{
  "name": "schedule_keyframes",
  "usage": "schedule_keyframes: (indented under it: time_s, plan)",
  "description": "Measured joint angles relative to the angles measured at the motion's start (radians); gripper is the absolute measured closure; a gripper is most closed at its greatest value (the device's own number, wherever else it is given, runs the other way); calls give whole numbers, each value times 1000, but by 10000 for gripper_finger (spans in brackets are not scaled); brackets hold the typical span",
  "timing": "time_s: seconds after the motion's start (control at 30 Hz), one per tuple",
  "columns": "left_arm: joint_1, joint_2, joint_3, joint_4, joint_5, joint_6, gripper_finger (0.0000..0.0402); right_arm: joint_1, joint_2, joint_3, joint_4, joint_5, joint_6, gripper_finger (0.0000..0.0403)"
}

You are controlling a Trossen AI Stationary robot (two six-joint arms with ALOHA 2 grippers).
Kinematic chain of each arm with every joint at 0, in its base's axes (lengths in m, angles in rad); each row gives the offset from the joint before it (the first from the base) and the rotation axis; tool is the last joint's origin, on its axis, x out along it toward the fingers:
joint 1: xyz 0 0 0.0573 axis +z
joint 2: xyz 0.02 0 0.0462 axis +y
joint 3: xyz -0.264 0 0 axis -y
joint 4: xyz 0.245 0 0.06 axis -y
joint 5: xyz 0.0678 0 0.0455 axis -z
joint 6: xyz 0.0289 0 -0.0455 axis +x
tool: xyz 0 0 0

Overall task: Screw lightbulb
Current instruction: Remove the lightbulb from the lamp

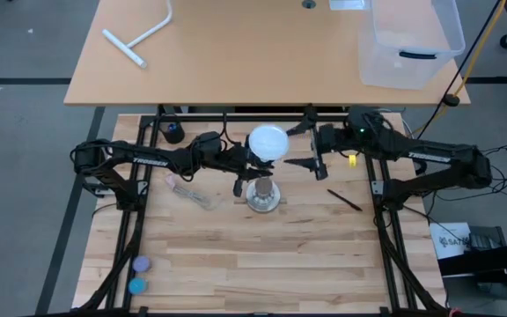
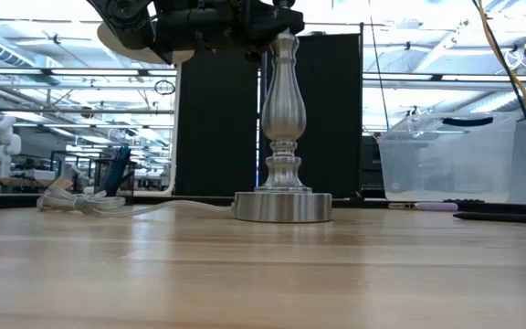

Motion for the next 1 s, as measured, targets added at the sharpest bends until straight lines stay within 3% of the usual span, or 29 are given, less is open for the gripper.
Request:
schedule_keyframes:
  time_s: [0.13,0.3,0.53,0.73,1.0]
  plan:
    - [1,0,-2,5,-60,2,330,41,-11,-2,-17,114,25,86]
    - [3,0,-3,14,-131,1,330,107,13,-3,-8,349,-2,87]
    - [1,0,-3,23,-320,-2,330,154,58,-5,42,395,36,87]
    - [2,0,-3,24,-441,2,330,187,138,-5,192,665,34,88]
    - [3,0,-3,23,-482,-5,330,197,288,-5,503,694,-29,88]
